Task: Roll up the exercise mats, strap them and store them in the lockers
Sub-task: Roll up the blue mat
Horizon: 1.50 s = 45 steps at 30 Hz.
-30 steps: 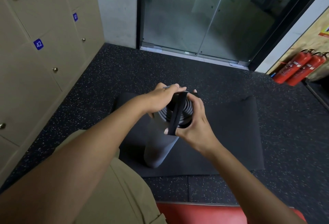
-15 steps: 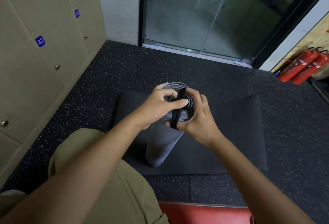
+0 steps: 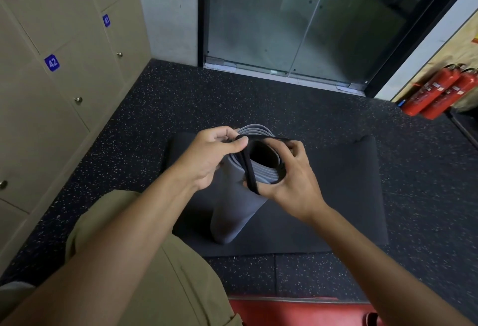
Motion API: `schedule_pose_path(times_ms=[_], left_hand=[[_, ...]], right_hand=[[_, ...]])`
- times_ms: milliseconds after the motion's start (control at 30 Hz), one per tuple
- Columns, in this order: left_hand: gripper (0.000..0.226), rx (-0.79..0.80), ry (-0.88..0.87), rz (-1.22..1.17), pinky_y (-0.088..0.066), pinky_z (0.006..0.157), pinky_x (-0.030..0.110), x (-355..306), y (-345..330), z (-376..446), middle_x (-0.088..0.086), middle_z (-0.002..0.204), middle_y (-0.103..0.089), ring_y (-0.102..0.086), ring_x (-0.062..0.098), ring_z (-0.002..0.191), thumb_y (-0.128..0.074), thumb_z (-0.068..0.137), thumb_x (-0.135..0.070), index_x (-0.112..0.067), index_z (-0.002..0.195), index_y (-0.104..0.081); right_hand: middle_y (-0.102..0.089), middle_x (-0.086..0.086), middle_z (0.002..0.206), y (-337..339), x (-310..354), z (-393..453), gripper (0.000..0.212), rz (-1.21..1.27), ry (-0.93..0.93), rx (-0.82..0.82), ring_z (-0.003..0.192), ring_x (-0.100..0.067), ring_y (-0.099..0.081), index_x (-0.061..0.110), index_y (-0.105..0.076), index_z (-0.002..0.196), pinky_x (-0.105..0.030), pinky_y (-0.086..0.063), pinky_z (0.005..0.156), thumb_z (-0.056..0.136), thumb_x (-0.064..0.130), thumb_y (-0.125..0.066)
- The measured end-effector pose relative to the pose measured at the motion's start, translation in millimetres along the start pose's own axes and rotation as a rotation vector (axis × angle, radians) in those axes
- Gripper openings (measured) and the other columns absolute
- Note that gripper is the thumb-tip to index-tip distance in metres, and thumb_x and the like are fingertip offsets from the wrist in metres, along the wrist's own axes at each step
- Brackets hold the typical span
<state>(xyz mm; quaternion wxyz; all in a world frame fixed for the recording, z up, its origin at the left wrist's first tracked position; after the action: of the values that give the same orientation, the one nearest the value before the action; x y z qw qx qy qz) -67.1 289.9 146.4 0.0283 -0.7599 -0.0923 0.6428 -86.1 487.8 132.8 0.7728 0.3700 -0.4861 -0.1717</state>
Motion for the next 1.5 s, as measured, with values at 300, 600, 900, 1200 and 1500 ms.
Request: schedule_pose_path(times_ms=[300,600,900,1200,1500], left_hand=[[0.022,-0.090,0.225,-0.269,-0.042,0.073,0.034,6.2,15.0,1.3,-0.009,0.078,-0.069,-0.064,0.007,0.073,-0.065,0.099,-0.021,-0.023,0.077,-0.059],[0.017,-0.090,0.216,-0.363,-0.047,0.081,0.039,8.5,18.5,1.6,-0.013,0.113,-0.076,-0.068,0.011,0.096,-0.061,0.101,-0.021,-0.024,0.084,-0.058],[0.021,-0.048,0.029,-0.024,-0.052,0.089,0.043,-2.9,23.1,-4.5,0.003,0.083,-0.052,-0.055,0.010,0.082,-0.070,0.096,-0.017,-0.021,0.077,-0.063],[0.020,-0.129,0.286,-0.441,-0.052,0.092,0.043,15.9,20.6,7.4,-0.002,0.089,-0.070,-0.066,0.010,0.090,-0.062,0.100,-0.011,-0.019,0.082,-0.056],[0.021,-0.096,0.107,-0.198,-0.040,0.074,0.032,4.1,14.0,12.7,-0.002,0.087,-0.069,-0.062,0.010,0.081,-0.058,0.104,-0.020,-0.020,0.083,-0.060]], right_hand=[[-0.032,0.014,0.132,0.8,8.6,7.2,0.083,-0.105,0.005,0.079,0.131,-0.011,-0.041,0.054,-0.046,0.136,-0.042,-0.055,0.093,0.063,0.063,-0.083],[-0.033,0.011,0.138,4.5,13.6,10.2,0.087,-0.174,0.016,0.145,0.131,-0.014,-0.037,0.050,-0.040,0.143,-0.039,-0.051,0.095,0.066,0.058,-0.080],[-0.033,0.018,0.149,6.8,14.9,10.9,0.114,-0.212,0.030,0.184,0.121,-0.014,-0.036,0.032,-0.022,0.154,-0.035,-0.045,0.095,0.064,0.064,-0.085],[-0.032,0.014,0.151,18.2,17.0,31.9,0.122,-0.254,0.029,0.324,0.117,-0.028,-0.038,0.055,0.000,0.152,-0.049,-0.049,0.097,0.065,0.055,-0.086],[-0.032,0.015,0.149,15.4,22.5,34.5,0.121,-0.274,0.067,0.332,0.119,-0.023,-0.038,0.049,-0.004,0.151,-0.048,-0.054,0.086,0.062,0.059,-0.085]])
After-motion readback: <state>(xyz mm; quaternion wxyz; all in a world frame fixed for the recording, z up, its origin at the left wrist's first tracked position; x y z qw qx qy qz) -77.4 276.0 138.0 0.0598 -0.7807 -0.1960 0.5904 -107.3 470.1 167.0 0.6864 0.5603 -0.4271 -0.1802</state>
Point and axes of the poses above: each hand's wrist, its own z-axis towards the middle knuckle, its own y-axis out of the back of the hand, x = y × z, the point moved 2 cm from there along z, towards the middle knuckle
